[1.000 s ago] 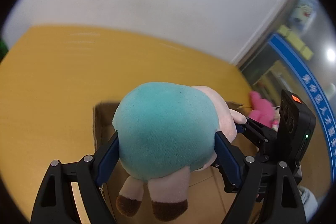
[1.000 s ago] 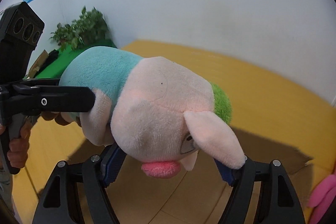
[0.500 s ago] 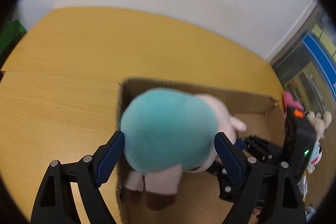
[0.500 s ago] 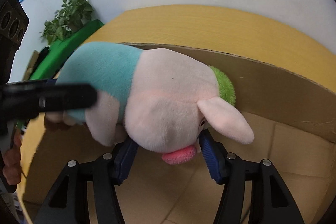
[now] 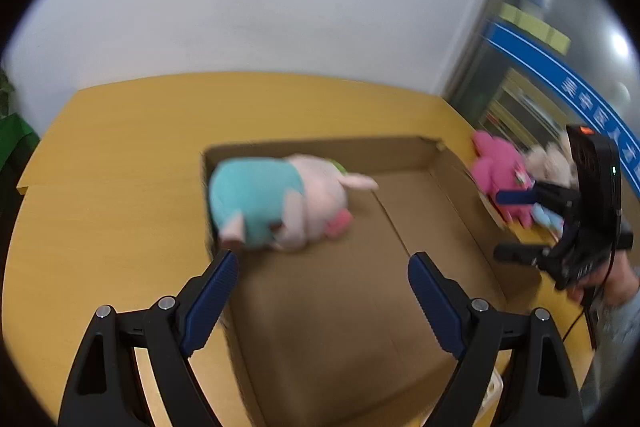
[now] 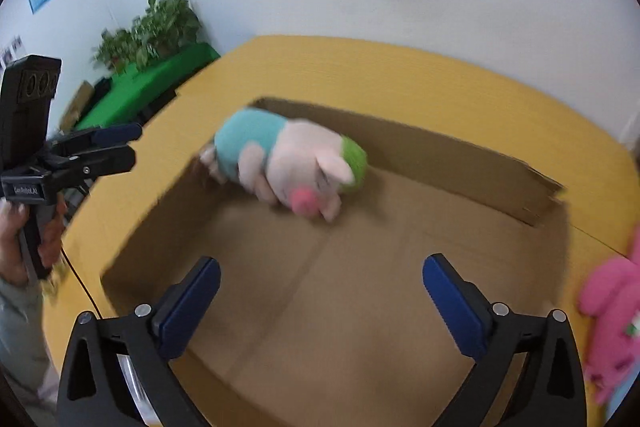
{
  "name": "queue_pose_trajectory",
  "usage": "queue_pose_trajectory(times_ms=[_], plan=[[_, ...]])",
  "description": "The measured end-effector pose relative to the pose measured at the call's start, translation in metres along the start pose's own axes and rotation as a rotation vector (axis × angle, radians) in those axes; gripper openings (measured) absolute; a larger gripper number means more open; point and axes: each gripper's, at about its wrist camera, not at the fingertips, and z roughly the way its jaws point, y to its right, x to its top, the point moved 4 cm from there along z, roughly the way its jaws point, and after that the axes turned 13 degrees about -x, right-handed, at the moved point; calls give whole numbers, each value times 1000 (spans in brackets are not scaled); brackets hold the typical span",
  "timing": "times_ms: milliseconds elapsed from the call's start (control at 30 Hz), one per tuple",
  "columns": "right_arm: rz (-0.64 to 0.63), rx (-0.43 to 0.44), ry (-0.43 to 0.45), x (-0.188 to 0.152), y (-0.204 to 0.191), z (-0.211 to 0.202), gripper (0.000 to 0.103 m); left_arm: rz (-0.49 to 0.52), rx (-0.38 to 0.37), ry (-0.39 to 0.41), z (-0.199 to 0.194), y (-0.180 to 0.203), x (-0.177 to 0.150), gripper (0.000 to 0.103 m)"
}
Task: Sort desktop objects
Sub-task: 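Carry the pig plush with the left gripper and drop it into the cardboard box, then move the left tool back toward the black charger box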
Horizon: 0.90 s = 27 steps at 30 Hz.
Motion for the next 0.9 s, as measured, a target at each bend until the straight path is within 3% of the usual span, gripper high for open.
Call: queue_pose_trajectory(times_ms=[100,200,400,467,667,900], plan=[[15,-30,-80,-55,35,-21,103,3,-45,-50,4,17,-30,88],[77,-40,-169,-109,58,-18,103,-19,-61,-103,23,29,-60,88],[206,-22,-266,-180,86,-7,102,-115,-46,-197,42,20,-103,88],[244,0,-250,-187,89,-13,102,-90,-3,-201,39,20,-110,88],[221,-5,-235,-197,74,-21,103,-132,-9,-201,26,19,-119,88],[229,9,-195,-195,76,-26,103,-97,55,-202,21,21,-122,88]])
